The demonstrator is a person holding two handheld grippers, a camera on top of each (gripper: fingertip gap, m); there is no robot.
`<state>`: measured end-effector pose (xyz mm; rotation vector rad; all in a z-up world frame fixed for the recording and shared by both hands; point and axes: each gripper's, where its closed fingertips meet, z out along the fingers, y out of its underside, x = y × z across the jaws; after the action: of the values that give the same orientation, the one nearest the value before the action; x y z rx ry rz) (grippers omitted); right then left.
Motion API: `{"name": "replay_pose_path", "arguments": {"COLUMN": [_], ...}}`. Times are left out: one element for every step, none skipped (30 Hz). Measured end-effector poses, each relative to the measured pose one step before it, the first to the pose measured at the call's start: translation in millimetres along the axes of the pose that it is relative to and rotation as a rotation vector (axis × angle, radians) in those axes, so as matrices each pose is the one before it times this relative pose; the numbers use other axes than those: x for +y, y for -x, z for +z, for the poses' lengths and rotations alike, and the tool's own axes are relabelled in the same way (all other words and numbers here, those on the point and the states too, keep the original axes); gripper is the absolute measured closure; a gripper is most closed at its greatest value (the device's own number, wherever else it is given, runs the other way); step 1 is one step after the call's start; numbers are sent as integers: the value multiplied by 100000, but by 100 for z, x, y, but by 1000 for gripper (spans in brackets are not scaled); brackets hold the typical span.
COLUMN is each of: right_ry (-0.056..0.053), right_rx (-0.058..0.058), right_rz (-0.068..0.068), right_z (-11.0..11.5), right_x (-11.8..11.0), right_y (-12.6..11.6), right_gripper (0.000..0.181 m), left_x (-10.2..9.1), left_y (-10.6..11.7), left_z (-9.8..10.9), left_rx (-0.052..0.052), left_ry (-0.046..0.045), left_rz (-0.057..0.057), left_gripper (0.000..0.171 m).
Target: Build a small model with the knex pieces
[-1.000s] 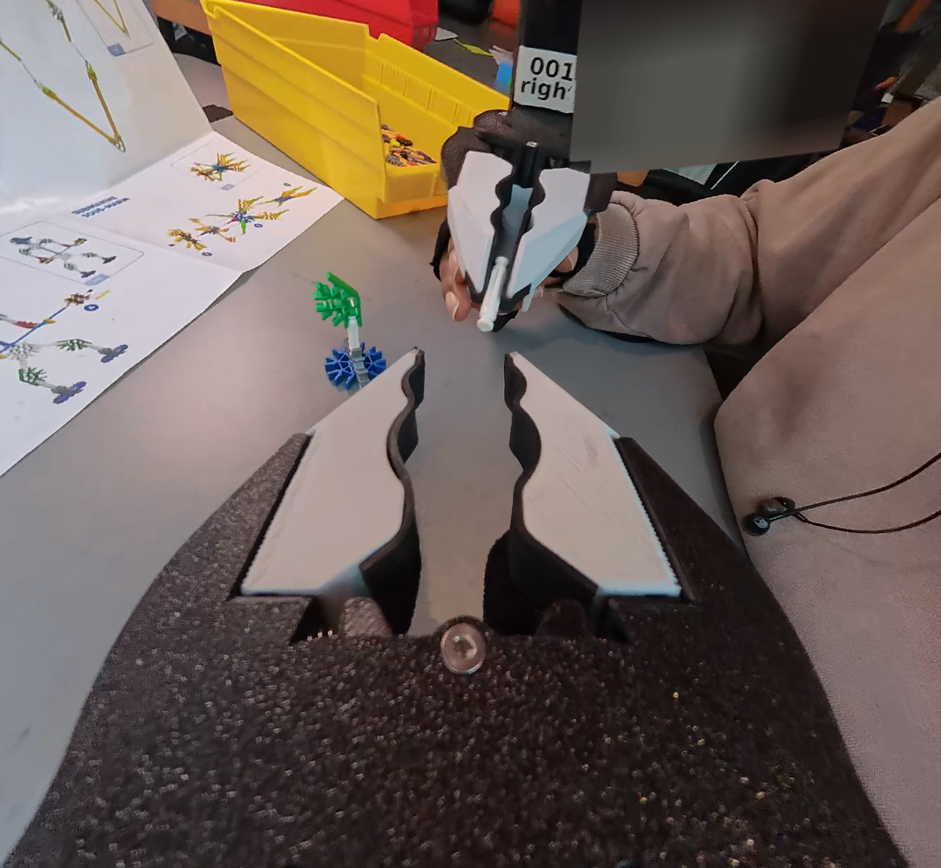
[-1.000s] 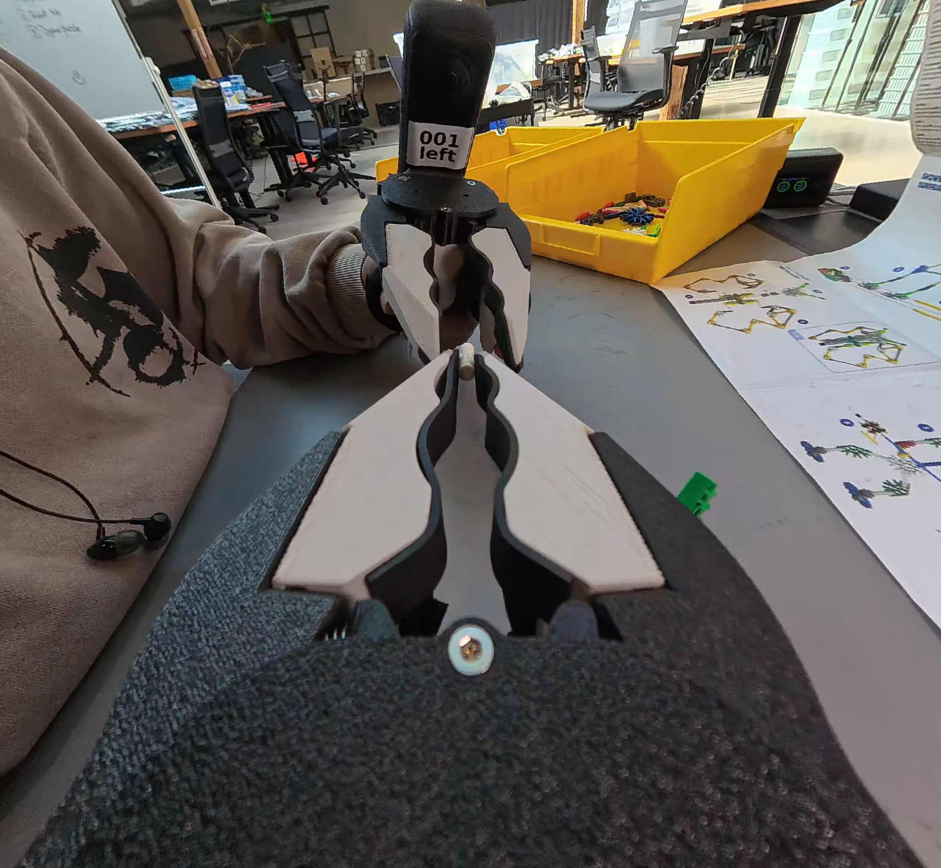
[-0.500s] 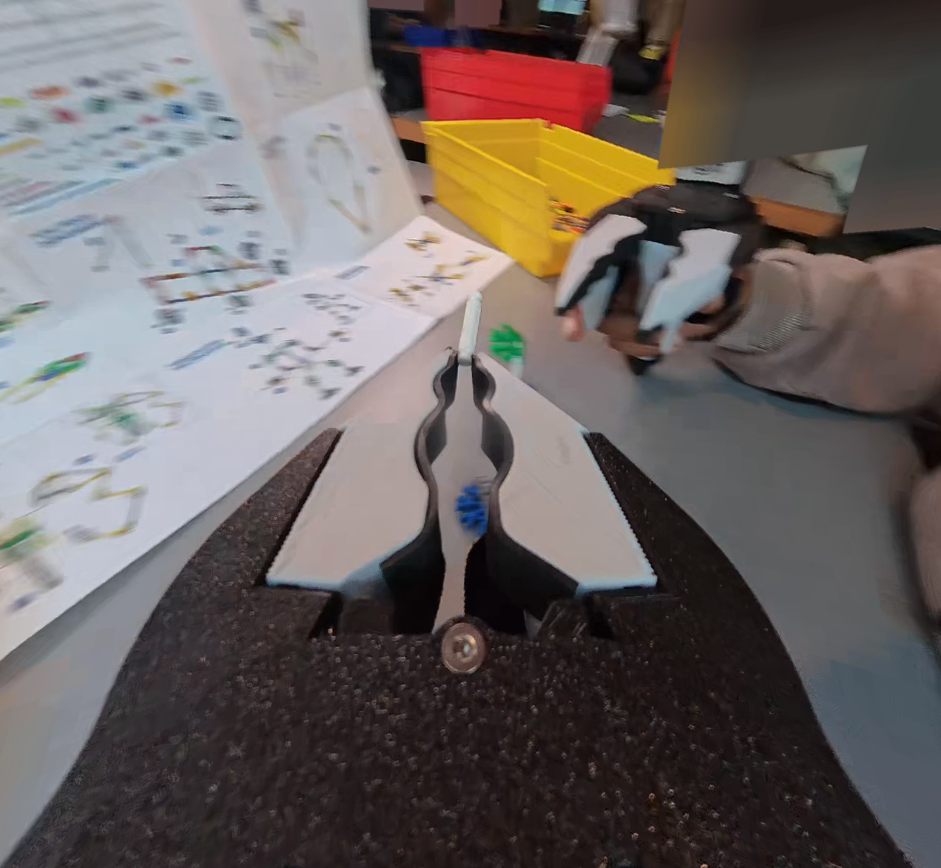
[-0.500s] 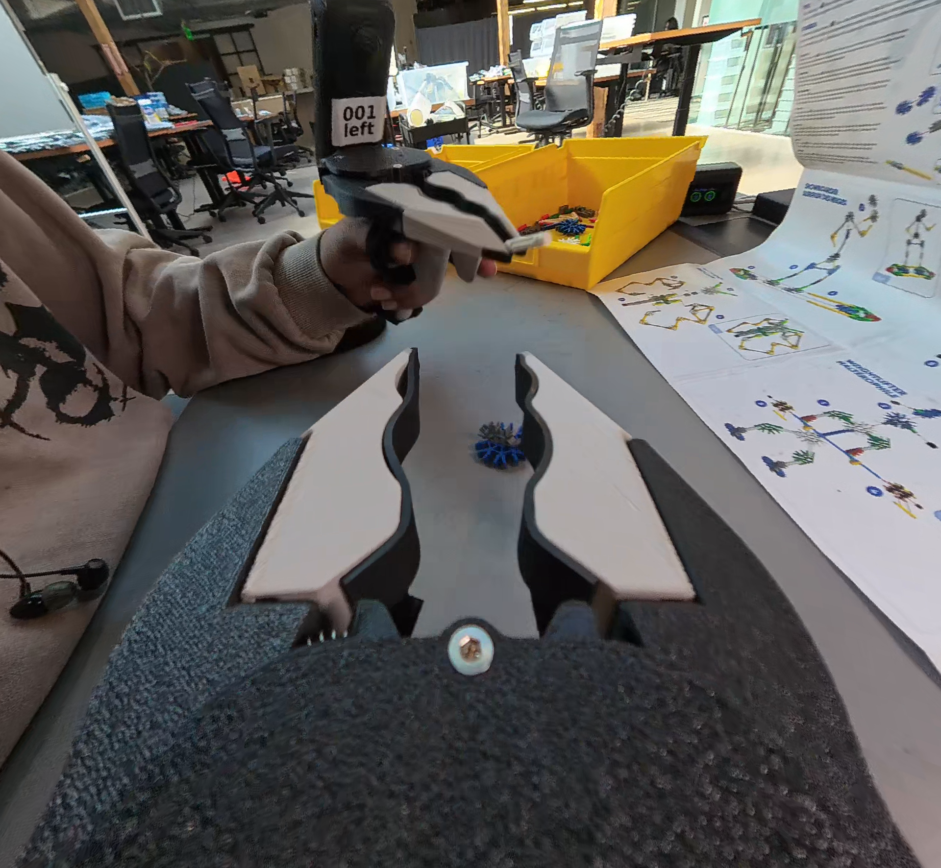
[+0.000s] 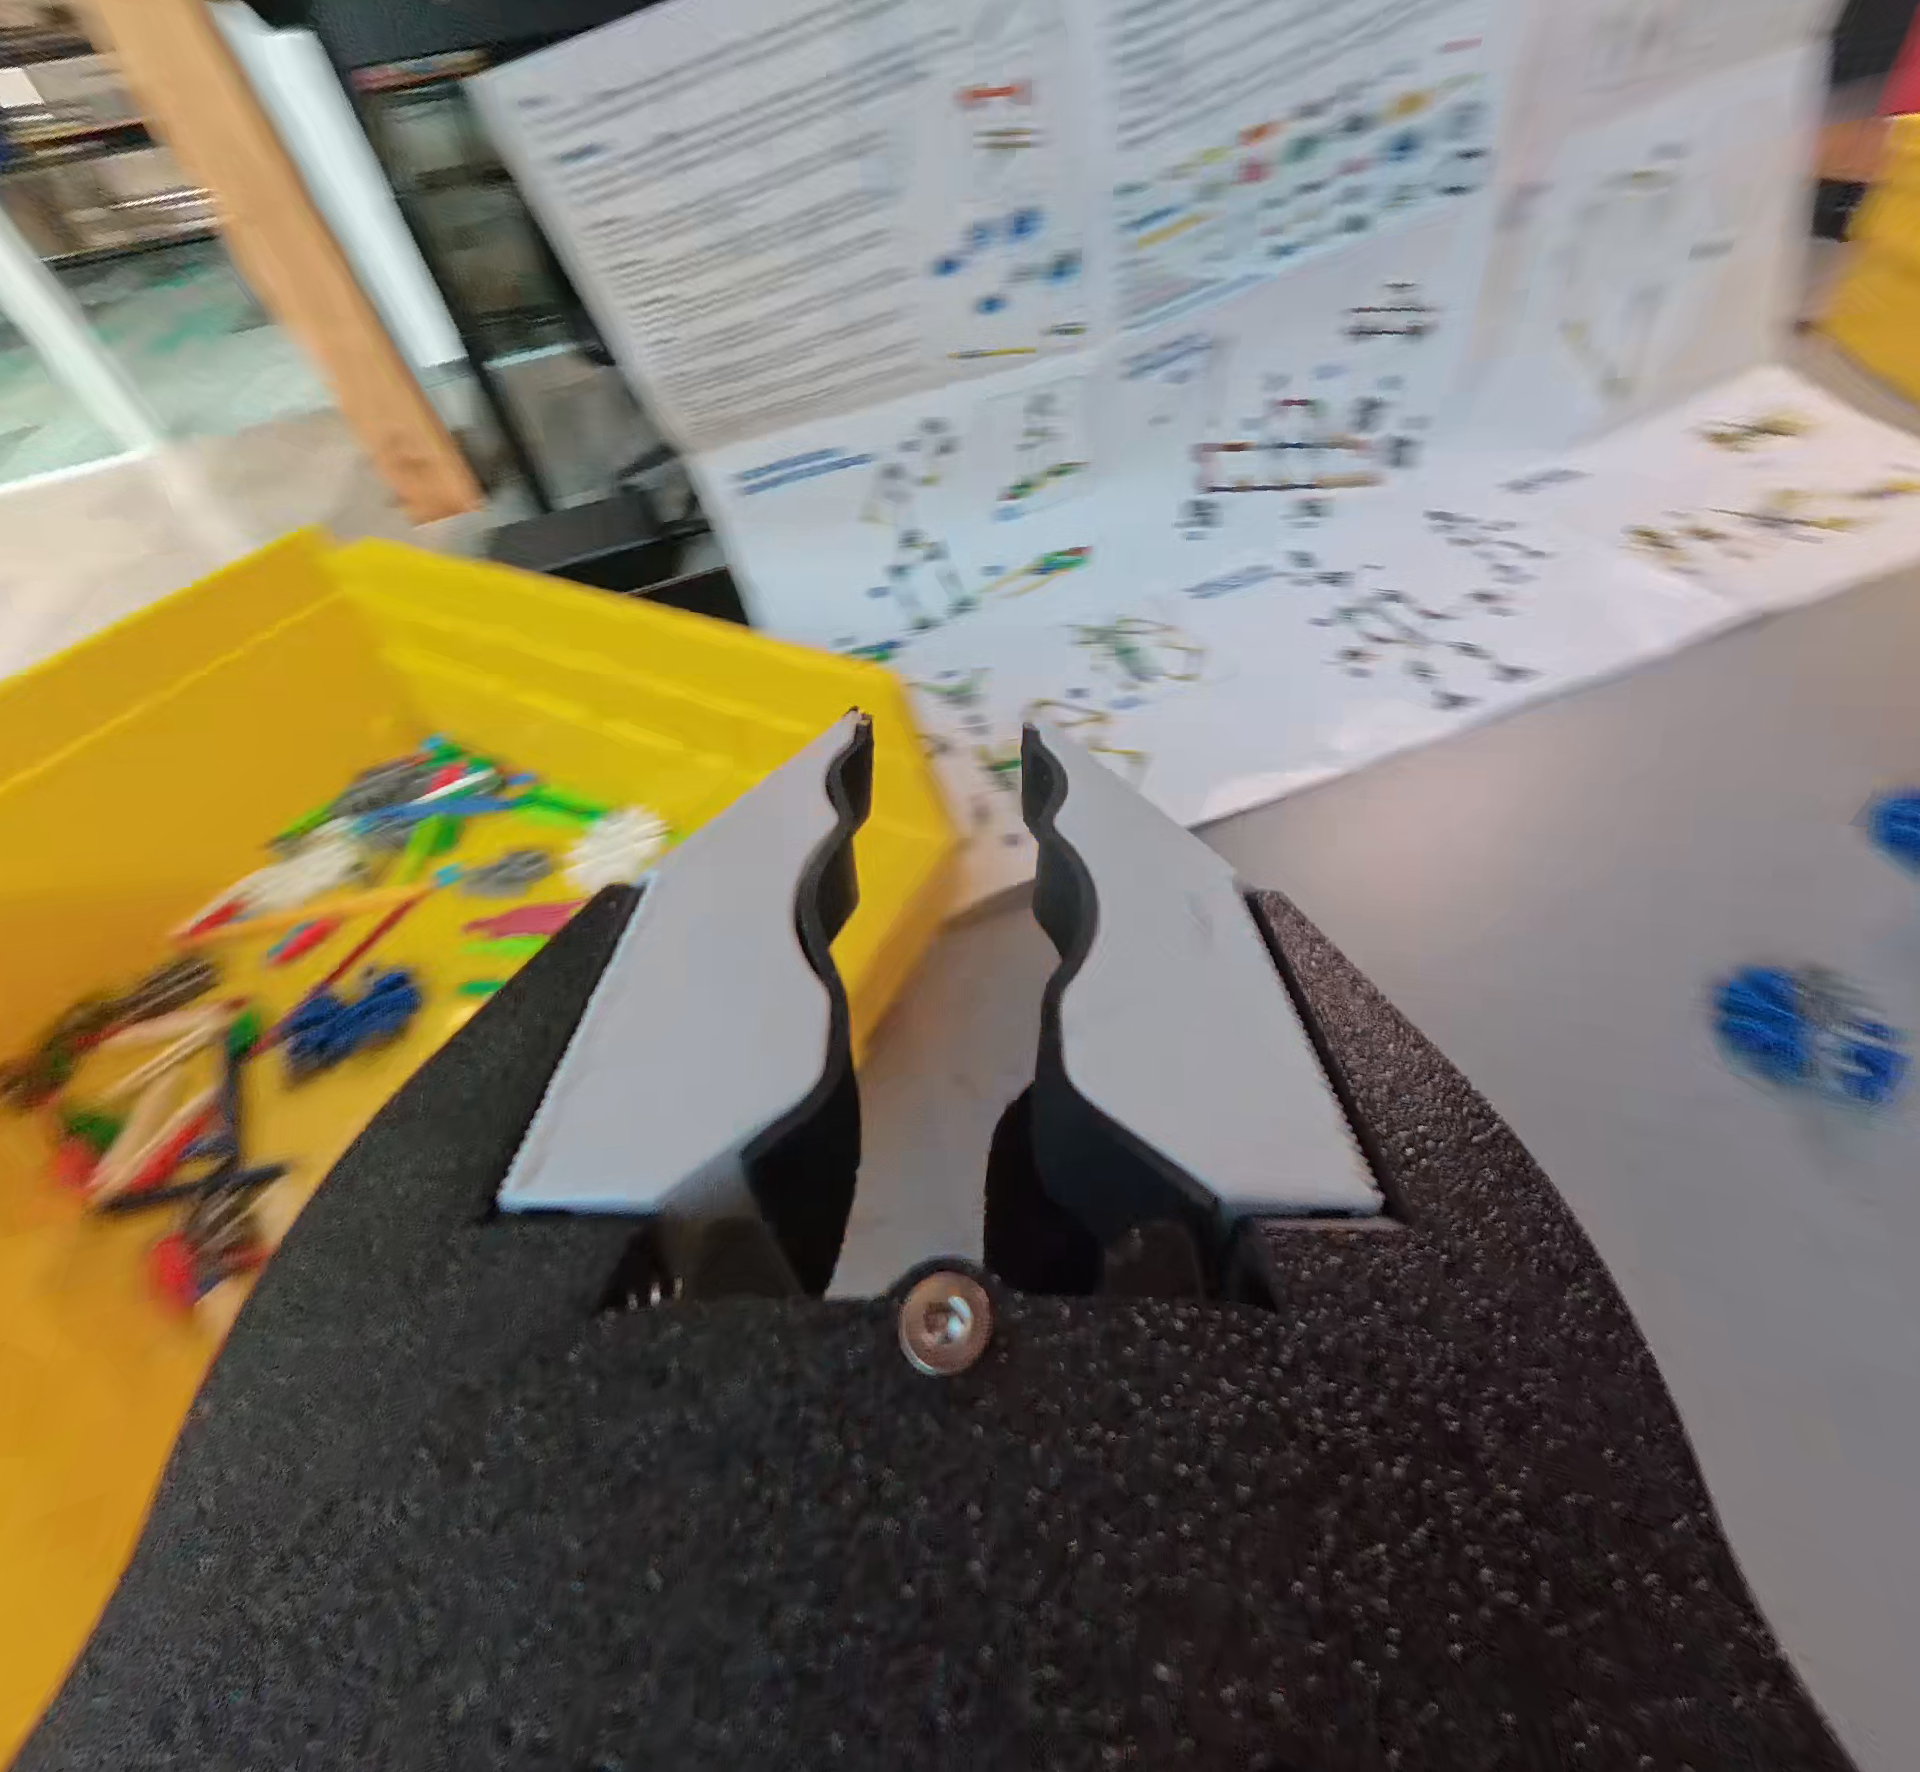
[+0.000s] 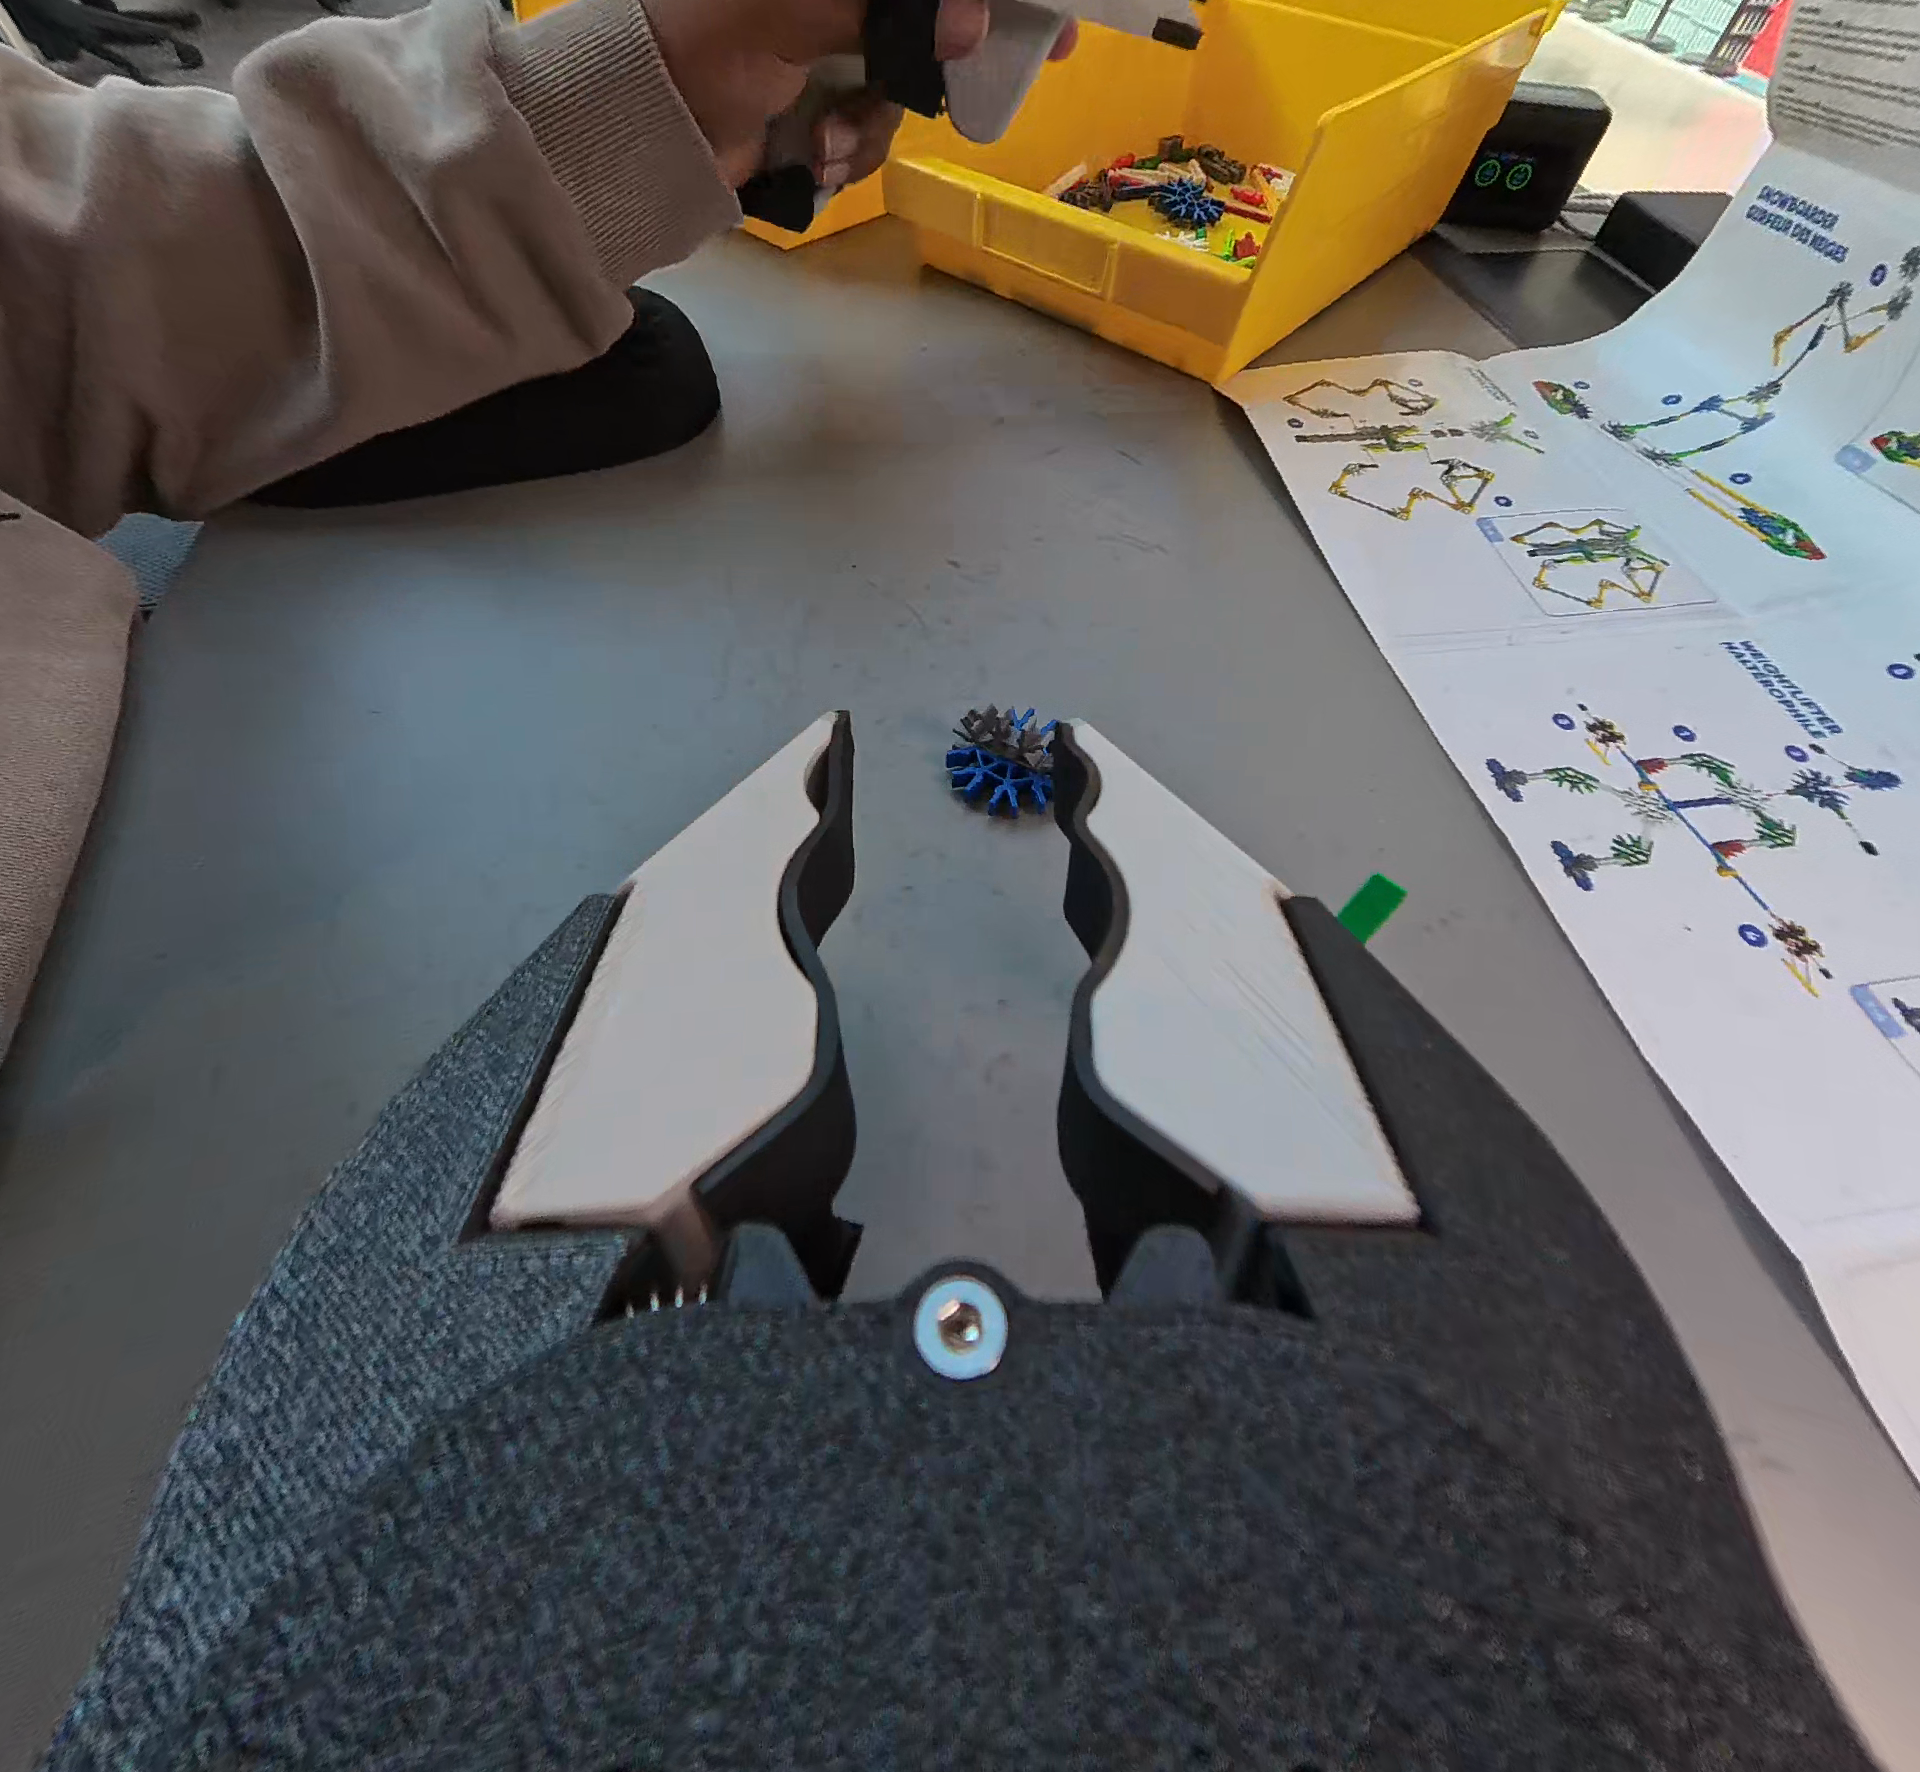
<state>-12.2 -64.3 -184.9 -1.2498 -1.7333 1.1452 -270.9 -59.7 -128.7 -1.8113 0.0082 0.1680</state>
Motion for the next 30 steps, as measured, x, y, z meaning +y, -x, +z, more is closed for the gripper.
{"name": "replay_pose_path", "arguments": {"right_ry": [-364, -255, -203, -81, 119, 627, 813, 596, 308, 269, 303, 295, 259, 123, -68, -262, -574, -1110, -1716, -2259, -2476, -2293, -1385, -662, -303, 171, 971, 1806, 1020, 1248], "right_rx": [173, 217, 192, 1, 61, 326, 395, 217, 45, 16, -86, -115, -23, -39, -95, -302, -544, -737, -1671, -2860, -3370, -3203, -2797, -2374, -2643, -2805, -1426, -345, -182, -351], "right_rz": [613, 538, 351, 145, -24, -246, -389, -408, -232, -76, -93, -171, -294, -266, -235, -215, -180, -270, -156, 168, 734, 1019, 551, -35, -142, 202, 580, 164, -68, 1022], "right_z": [-54, -35, -25, -17, 7, 22, 25, 32, 33, 44, 38, 52, 30, 18, -6, -20, -43, -48, -60, -52, -26, 36, 91, 120, 127, 111, 112, 64, -31, -60], "right_x": [-47, -33, -22, -12, 21, 104, 123, 95, 41, 43, 39, 31, 35, 14, -7, -44, -80, -182, -270, -384, -424, -405, -259, -155, -101, -19, 116, 258, 160, 115], "right_y": [-95, -93, -64, -26, -3, -47, -40, -14, 15, 9, 22, 37, 33, 42, 31, 57, 85, 112, 266, 482, 573, 582, 553, 509, 546, 539, 277, 57, -1, -40], "right_gripper": [144, 145, 145, 146, 146, 147, 147, 147, 147, 147, 147, 147, 147, 147, 147, 146, 145, 143, 140, 135, 129, 122, 119, 119, 119, 124, 129, 138, 143, 143], "left_x": [-194, 154, 603, 878, 1105, 1290, 1195, 909, 665, 590, 527, -320, -116, -308, -557, -826, -1086, -1242, -1280, -1091, -793, -495, -294, -101, 60, 172, 136, 9, 39, 81], "left_y": [-3693, -3701, -3682, -2902, -2195, -1913, -1067, -748, -746, -373, -53, -79, -20, 99, -243, -409, -755, -959, -946, -826, -726, -642, -486, -323, -238, -133, -169, -240, -289, 35], "left_z": [390, 770, 1069, 1362, 1468, 1431, 1277, 1043, 840, 740, 607, 101, -39, -195, -357, -488, -589, -625, -556, -403, -244, -102, -11, 76, 121, 167, 148, 101, 91, 83], "left_rx": [15493, 15527, 16013, 11804, 7718, 6382, 1243, -556, 541, -301, -1414, -609, -12, -232, 2402, 3601, 5470, 6048, 5409, 4653, 4217, 3699, 2636, 1733, 1225, 617, 857, 1313, 1761, -364], "left_ry": [-499, 1240, 3626, 4960, 5997, 7395, 7494, 6148, 4800, 4509, 3996, -1189, 372, -1883, -3985, -5656, -7270, -8080, -7819, -6229, -4316, -2745, -1912, -723, 166, 844, 684, -87, 257, 499], "left_rz": [1834, -159, -840, -523, 1084, 3340, 5098, 5785, 3959, 934, 225, 814, -76, -397, -766, -1323, -255, 849, 821, -8, -422, -363, -4, -95, -59, -2, 88, -193, -515, -302], "left_gripper": [144, 144, 144, 144, 144, 144, 144, 144, 146, 149, 155, 161, 162, 163, 164, 164, 164, 164, 164, 164, 164, 164, 164, 164, 164, 164, 165, 166, 166, 166]}}
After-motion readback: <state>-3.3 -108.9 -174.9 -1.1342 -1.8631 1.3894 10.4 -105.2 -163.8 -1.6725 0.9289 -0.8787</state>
